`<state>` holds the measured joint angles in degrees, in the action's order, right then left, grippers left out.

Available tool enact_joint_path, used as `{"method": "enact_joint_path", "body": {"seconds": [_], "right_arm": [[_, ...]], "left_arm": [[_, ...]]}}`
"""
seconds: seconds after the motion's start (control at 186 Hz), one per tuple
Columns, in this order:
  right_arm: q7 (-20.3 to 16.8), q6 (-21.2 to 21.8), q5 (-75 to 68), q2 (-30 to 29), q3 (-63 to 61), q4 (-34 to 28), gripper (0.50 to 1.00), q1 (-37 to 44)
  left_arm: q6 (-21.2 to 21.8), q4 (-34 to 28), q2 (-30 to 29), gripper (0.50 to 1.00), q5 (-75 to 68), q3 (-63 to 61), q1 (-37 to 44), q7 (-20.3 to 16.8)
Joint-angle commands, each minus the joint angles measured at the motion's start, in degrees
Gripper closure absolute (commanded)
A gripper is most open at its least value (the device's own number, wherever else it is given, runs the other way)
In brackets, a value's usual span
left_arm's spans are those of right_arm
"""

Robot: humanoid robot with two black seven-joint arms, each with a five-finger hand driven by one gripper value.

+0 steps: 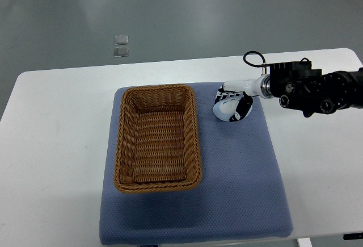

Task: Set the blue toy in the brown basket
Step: 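Carry the held toy with the right hand over the wicker basket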

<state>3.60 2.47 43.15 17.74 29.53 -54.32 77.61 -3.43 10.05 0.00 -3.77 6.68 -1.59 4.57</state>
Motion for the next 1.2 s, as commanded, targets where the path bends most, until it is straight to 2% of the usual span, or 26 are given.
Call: {"method": "enact_joint_path", "body": {"seconds": [0.0,0.14,0.29,0.467,0.682,0.886,1.085,1.192], "right_arm": [[0.0,0.2,0.6,0.7,0.0,0.2,1.0,0.3],[0.1,1.4,0.4,3.4,-0.4,-1.1,1.0,3.1],[0.1,3.3,-0.4,6.3,-0.9,-7.6,1.0,10.4],[0.3,4.1,-1.8,4.2,-0.9,-12.1,1.0,17.0],[1.0,3.3,-5.0,-6.7,-0.8,-11.2,1.0,19.1],[1.0,3.3,-5.9,-17.4,-0.5,-5.7,1.0,18.3],[1.0,2.9,-5.8,-17.7,-0.4,-1.4,1.0,13.6],[2.2,2.0,-5.8,-17.7,-0.7,-0.5,1.0,11.2]], "left_arm": [[0.0,-0.1,0.0,0.5,0.0,0.0,0.0,0.0],[0.0,-0.2,0.0,0.5,0.0,0.2,0.0,0.0],[0.0,-0.3,0.0,0.5,0.0,0.3,0.0,-0.1],[0.0,-0.2,0.0,0.5,0.0,0.3,-0.1,-0.1],[0.0,0.0,0.0,0.5,0.0,0.2,0.0,-0.1],[-0.1,0.2,0.0,0.5,0.0,0.2,-0.1,-0.1],[-0.1,0.3,0.0,0.5,-0.1,0.2,-0.1,-0.1],[-0.1,0.3,0.0,0.5,-0.1,0.2,-0.2,-0.1]]}}
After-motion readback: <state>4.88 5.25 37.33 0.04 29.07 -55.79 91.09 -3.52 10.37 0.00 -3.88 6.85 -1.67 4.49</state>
